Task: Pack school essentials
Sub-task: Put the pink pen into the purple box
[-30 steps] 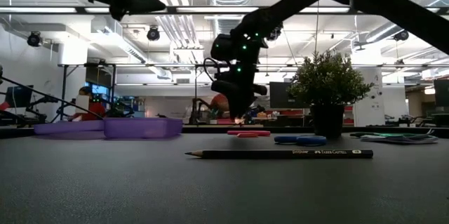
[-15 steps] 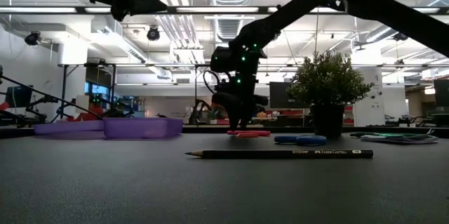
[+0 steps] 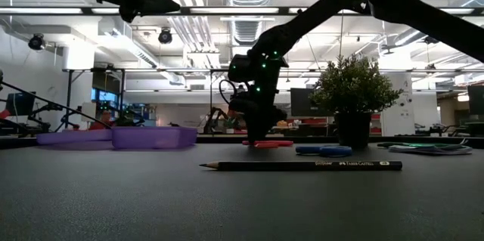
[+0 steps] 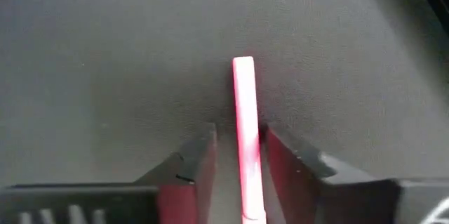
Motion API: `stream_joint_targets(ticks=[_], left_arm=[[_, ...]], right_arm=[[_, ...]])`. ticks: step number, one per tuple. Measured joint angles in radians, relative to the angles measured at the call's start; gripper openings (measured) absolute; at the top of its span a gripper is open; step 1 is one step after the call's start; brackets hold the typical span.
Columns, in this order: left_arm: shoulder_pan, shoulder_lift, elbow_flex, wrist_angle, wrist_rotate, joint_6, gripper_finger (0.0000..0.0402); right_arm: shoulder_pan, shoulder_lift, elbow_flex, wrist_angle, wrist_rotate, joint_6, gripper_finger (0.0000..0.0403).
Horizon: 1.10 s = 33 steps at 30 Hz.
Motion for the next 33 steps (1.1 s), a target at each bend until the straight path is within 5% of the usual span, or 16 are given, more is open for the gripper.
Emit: stream_joint_targets(ticks=[6,14,24,33], left_arm=[[0.0,0.014,0.0,0.003,0.001,-0.007,0.0],[0.0,0.086,-0.001,0.058,0.037,-0.032,0.0],[0.0,0.128,-0.011,0.103,0.219,-0.034,0.0],[0.0,0.108,-0.136,0.342,0.393,-0.059,0.0]], right_arm=[[0.002,0.001,0.0,0.005,-0.001,-0.003,0.0021],[0.007,-0.024,-0.004,0.006,-0.01,-0.013,0.0019],[0.107,-0.197,-0.039,0.11,0.047,-0.048,0.0019],[0.225,-0.487,-0.347,0.486,0.055,-0.007,0.0018]])
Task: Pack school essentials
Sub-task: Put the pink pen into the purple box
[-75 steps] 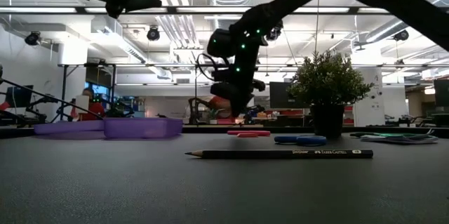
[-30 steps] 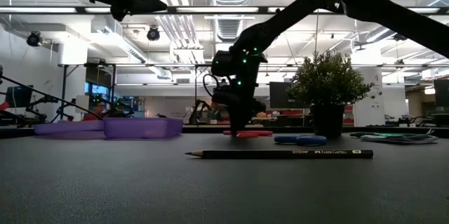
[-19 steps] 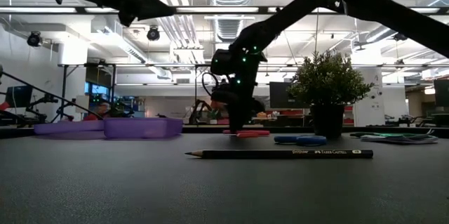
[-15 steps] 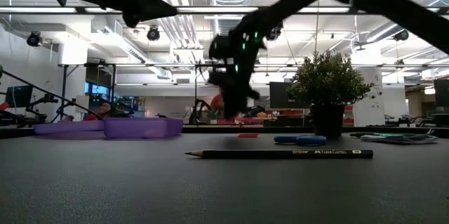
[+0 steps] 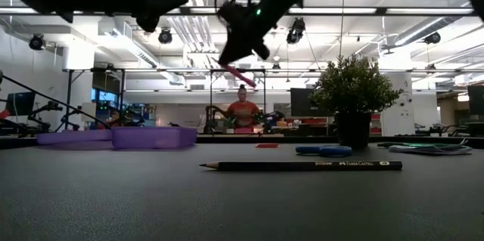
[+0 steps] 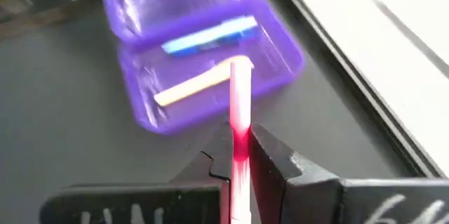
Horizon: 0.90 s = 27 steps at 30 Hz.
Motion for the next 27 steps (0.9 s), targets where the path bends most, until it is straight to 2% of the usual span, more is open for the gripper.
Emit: stream_joint_targets(ticks=[7,12,15,18,22,27], left_arm=[[0.0,0.009,-0.061,0.112,0.009,-0.011,0.0],[0.008,0.026,-0.068,0.113,0.013,-0.066,0.0006],[0.008,0.052,-0.065,0.111,0.022,-0.081,0.0036],[0.008,0.088,-0.061,0.133,0.029,-0.103,0.0085],[0.008,0.167,-0.061,0.249,0.06,-0.126,0.0149],[0.014,0.269,-0.052,0.377,0.061,-0.141,0.019]], right_arm=[[0.082,-0.197,-0.326,0.507,-0.004,0.057,0.0018],[0.137,-0.243,-0.476,0.773,-0.006,0.06,0.0018],[0.156,-0.243,-0.528,0.924,-0.008,0.06,0.0018],[0.162,-0.241,-0.549,0.995,-0.038,0.064,0.0018],[0.162,-0.237,-0.552,1.021,-0.058,0.073,0.0018],[0.162,-0.232,-0.543,1.02,-0.088,0.082,0.0018]])
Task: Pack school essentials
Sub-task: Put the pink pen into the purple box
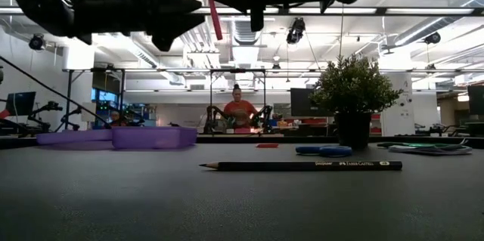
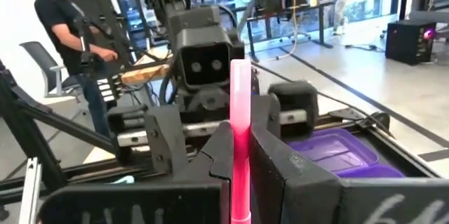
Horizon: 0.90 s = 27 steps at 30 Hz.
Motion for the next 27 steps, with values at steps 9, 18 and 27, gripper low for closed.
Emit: stream_joint_targets(ticks=[9,18,27], left_arm=[[0.003,0.16,0.06,0.151,0.041,-0.045,0.0195],[0.006,0.203,0.098,0.147,0.103,-0.044,0.0129],[0.027,0.203,0.098,0.141,0.103,-0.07,0.0021]], right_arm=[[0.0,0.0,0.006,0.016,0.006,-0.028,0.0018],[0.001,0.0,0.003,0.018,0.011,-0.064,0.0018],[0.0,0.0,0.003,0.017,0.035,-0.062,0.0041]])
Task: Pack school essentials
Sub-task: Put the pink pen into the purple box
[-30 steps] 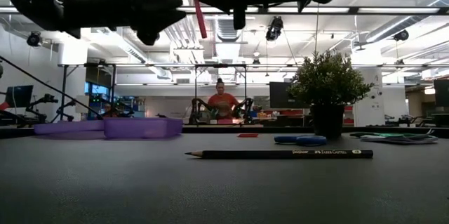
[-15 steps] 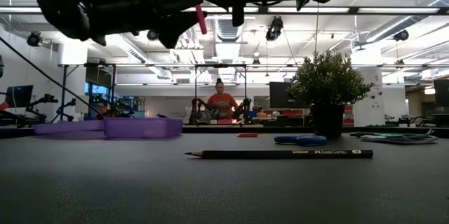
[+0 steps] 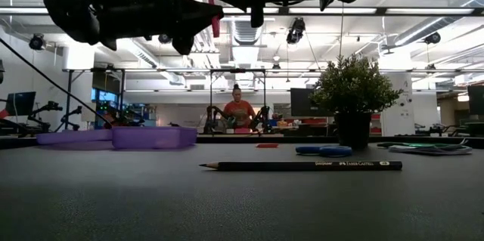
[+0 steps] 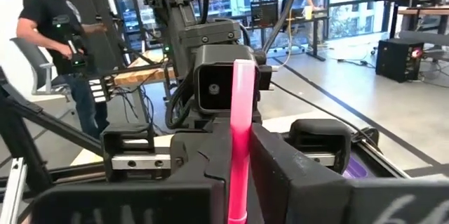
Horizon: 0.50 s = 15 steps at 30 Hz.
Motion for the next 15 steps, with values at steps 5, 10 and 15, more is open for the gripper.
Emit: stream_joint_targets(ticks=[5,10,15], left_arm=[[0.005,0.0,0.0,-0.033,-0.018,-0.004,0.0022],[0.016,0.0,0.0,-0.148,-0.153,-0.027,0.0021],[0.051,-0.005,0.006,-0.316,-0.291,-0.066,0.0021]], right_arm=[[-0.001,-0.003,0.0,-0.036,0.051,0.008,0.0095],[-0.01,-0.041,0.006,-0.182,0.15,0.005,0.0142],[-0.011,-0.119,0.006,-0.372,0.299,0.009,0.0162]])
